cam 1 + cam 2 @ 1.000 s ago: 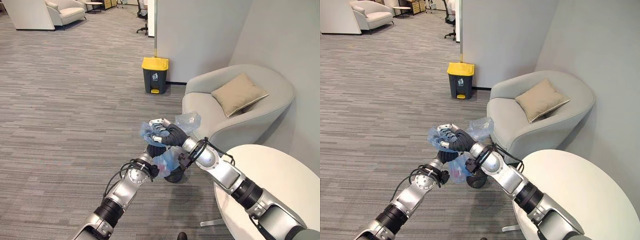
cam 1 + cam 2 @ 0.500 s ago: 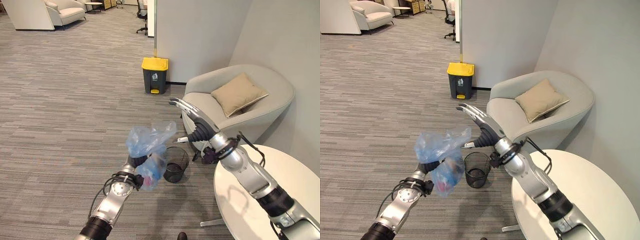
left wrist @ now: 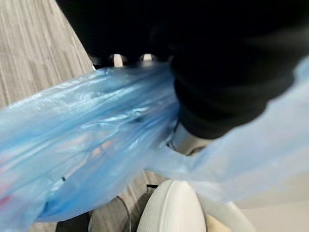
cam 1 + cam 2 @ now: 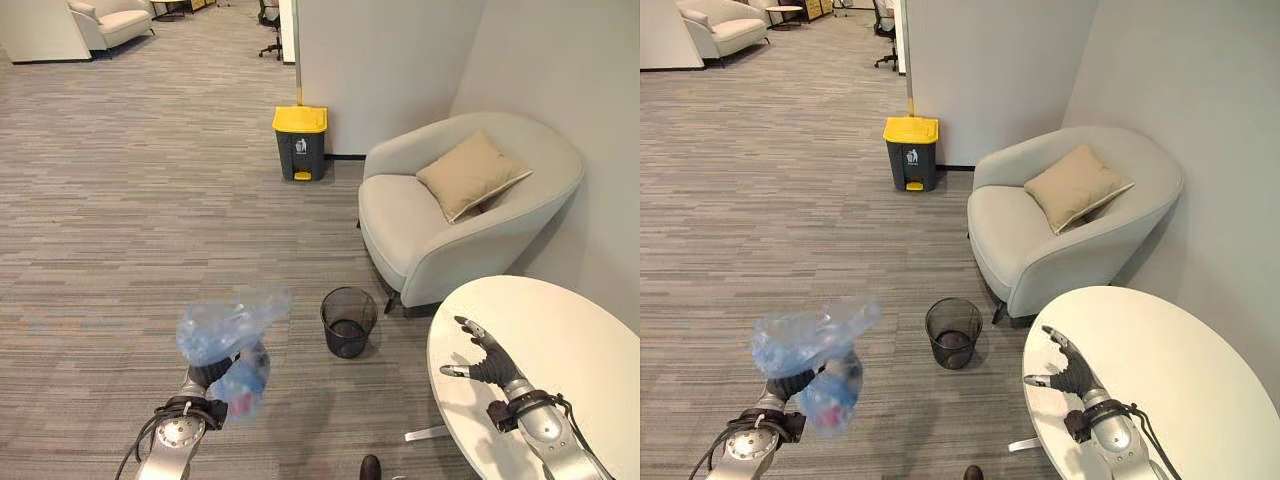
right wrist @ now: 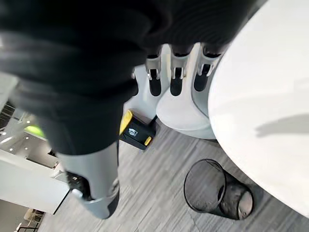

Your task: Gather garbage on tea table into small bin, then transfer packed bag to large trash can.

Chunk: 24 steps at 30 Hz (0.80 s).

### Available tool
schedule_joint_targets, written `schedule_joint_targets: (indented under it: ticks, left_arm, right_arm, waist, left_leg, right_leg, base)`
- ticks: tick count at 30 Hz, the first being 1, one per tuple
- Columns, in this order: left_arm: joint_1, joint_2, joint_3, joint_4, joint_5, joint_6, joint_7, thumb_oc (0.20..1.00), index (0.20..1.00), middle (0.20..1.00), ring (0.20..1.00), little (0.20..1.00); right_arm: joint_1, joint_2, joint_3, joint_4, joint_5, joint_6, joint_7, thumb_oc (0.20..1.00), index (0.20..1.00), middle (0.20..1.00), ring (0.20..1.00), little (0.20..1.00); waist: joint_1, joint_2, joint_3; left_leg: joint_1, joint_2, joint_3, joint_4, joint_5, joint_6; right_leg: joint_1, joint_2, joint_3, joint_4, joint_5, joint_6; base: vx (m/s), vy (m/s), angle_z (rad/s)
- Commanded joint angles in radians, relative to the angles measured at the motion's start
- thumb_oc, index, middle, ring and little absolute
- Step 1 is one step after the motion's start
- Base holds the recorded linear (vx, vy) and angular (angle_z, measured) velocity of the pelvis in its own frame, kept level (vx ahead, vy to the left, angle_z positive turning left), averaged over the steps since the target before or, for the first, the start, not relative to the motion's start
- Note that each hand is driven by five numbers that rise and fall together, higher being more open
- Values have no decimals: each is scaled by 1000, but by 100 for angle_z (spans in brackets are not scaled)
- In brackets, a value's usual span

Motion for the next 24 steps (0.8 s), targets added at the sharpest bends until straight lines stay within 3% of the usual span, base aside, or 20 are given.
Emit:
schedule_joint_targets:
  ticks: [1,7,9,15,19,22,24]
  left_arm:
    - [-4,52,64,18,-27,-59,-3,200,200,200,200,200]
    - [13,36,104,62,-42,-51,10,200,200,200,200,200]
    - [-17,39,96,91,-54,-47,24,200,200,200,200,200]
    - [-71,55,55,105,-64,-40,29,200,200,200,200,200]
    - [-74,56,45,108,-61,-43,40,200,200,200,200,200]
    - [-89,64,32,96,-46,-44,47,200,200,200,200,200]
    - [-92,69,28,90,-44,-45,46,200,200,200,200,200]
  right_arm:
    - [-28,-2,-34,0,36,-34,-4,1000,1000,1000,1000,1000]
    - [-28,5,-55,44,38,-33,-21,1000,1000,1000,1000,1000]
    - [-38,12,-61,66,52,-31,-42,1000,1000,1000,1000,1000]
    - [-47,25,-55,123,51,-22,-77,1000,1000,1000,1000,1000]
    - [-73,34,-32,142,53,-12,-84,1000,1000,1000,1000,1000]
    - [-105,56,-4,144,39,-6,-90,1000,1000,1000,1000,1000]
    - [-106,62,-2,140,39,-5,-89,1000,1000,1000,1000,1000]
  waist:
    - [8,-29,-2]
    - [32,-39,52]
    - [49,-46,97]
    - [20,-38,93]
    - [22,-47,92]
    - [42,-51,112]
    - [43,-51,122]
  left_leg:
    - [-30,-23,-35,64,-98,-14]
    - [-116,-19,-66,163,-113,-23]
    - [-191,-7,-73,235,-113,-38]
    - [-222,59,66,261,-130,-40]
    - [-226,46,59,261,-142,-24]
    - [-213,1,31,247,-173,18]
    - [-206,-12,22,244,-182,28]
  right_leg:
    - [41,-59,-24,67,-173,91]
    - [9,-74,-61,99,-184,82]
    - [-10,-90,-106,116,-189,75]
    - [-20,-120,-223,115,-197,89]
    - [-15,-140,-225,130,-192,104]
    - [-69,-200,-191,267,-199,126]
    - [-87,-217,-174,317,-196,132]
  base:
    - [-45,-31,21]
    - [-93,-33,21]
    - [-186,-40,57]
    - [-17,34,91]
    - [87,177,49]
    - [64,272,12]
    - [70,190,2]
